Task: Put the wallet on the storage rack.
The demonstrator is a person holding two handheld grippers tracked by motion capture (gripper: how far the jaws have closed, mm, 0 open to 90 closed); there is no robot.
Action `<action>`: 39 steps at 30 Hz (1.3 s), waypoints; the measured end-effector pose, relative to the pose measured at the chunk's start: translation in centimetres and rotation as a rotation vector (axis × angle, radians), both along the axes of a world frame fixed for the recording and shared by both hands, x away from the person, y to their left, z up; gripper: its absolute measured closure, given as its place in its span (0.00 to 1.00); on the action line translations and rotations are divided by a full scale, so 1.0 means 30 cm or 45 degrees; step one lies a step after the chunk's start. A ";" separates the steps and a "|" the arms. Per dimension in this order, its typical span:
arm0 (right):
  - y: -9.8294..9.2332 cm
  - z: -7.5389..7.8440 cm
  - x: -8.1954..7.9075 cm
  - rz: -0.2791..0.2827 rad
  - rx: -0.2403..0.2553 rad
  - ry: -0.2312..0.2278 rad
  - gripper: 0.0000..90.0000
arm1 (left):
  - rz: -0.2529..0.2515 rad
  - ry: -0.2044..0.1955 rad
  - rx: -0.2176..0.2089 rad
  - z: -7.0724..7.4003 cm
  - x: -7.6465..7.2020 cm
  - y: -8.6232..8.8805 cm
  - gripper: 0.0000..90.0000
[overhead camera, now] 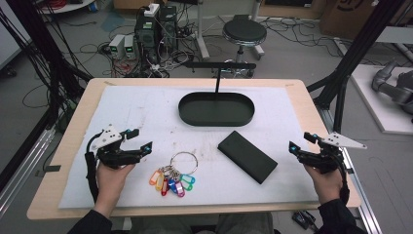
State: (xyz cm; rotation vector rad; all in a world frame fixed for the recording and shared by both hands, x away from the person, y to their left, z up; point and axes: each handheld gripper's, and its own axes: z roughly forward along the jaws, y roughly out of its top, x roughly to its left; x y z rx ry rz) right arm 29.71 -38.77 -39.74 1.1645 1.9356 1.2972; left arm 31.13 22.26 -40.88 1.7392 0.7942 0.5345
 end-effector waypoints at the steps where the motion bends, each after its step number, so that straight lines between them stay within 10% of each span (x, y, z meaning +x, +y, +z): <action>1: -0.005 0.001 -0.004 -0.008 0.008 0.002 0.28 | 0.000 0.000 0.000 0.000 0.000 0.000 0.29; 21: -0.001 -0.052 -0.016 0.002 0.074 0.087 0.38 | -0.007 0.005 0.047 0.001 0.024 -0.024 0.29; 39: 0.087 -0.129 0.031 0.105 -0.015 0.422 0.49 | -0.005 -0.002 0.091 0.001 0.029 -0.036 0.29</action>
